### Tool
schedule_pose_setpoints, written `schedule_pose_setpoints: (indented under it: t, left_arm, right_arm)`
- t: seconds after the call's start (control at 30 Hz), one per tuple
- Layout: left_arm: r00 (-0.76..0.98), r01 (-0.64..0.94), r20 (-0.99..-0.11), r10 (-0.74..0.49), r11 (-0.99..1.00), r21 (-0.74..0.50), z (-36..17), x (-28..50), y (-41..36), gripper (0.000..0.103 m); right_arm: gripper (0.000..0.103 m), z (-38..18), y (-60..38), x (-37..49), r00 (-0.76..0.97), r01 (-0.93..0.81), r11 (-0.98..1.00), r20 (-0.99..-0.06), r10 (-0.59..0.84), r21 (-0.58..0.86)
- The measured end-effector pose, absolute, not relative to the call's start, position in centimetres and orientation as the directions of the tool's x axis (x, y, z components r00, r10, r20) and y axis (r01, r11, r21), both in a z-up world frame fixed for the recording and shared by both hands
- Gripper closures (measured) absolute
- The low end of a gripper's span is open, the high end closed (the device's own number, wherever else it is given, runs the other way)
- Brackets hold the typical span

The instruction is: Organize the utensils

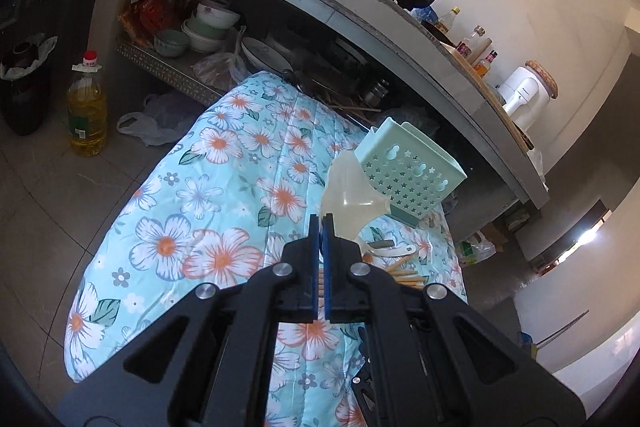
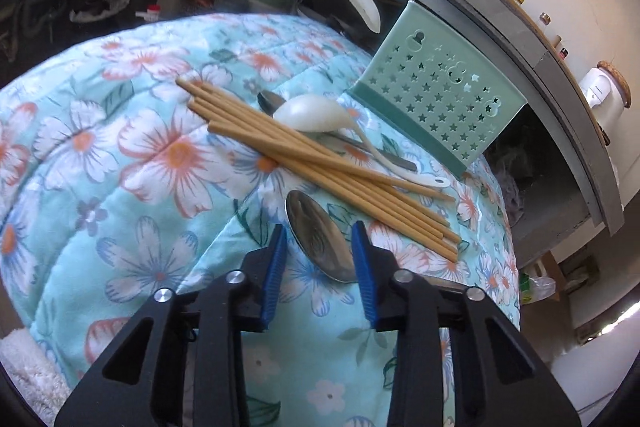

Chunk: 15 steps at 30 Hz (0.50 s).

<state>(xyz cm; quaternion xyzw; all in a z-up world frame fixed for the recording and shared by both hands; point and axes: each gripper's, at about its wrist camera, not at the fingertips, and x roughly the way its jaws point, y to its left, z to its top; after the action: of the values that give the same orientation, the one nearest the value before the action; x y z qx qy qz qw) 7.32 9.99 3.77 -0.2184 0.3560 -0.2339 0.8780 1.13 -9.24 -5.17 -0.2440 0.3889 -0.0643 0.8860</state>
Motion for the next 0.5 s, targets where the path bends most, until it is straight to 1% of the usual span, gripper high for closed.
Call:
schedule_pose_setpoints:
  t: [0.07, 0.13, 0.33, 0.5]
  left_arm:
    - [0.645, 0.256, -0.521, -0.559, 0.8, -0.542, 4.0, 7.4, 10.2, 0.103]
    - [0.65, 0.257, -0.516, -0.559, 0.8, -0.543, 4.2, 7.4, 10.3, 0.103]
    - [0.683, 0.287, -0.483, -0.548, 0.81, -0.512, 5.8, 7.4, 10.4, 0.103]
    - [0.702, 0.326, -0.463, -0.542, 0.822, -0.468, 7.6, 7.6, 9.5, 0.103]
  right_arm:
    - [0.089, -5.6, -9.1, 1.3, 0.68, -0.072, 0.868, -0.661, -0.318, -0.492]
    - [0.092, -5.6, -9.0, 1.3, 0.679, -0.07, 0.867, -0.66, -0.321, -0.494]
    - [0.095, -3.9, -9.2, 0.1, 0.703, -0.034, 0.88, -0.638, -0.315, -0.473]
    - [0.098, -0.9, -10.5, -1.5, 0.742, 0.029, 0.913, -0.603, -0.292, -0.406]
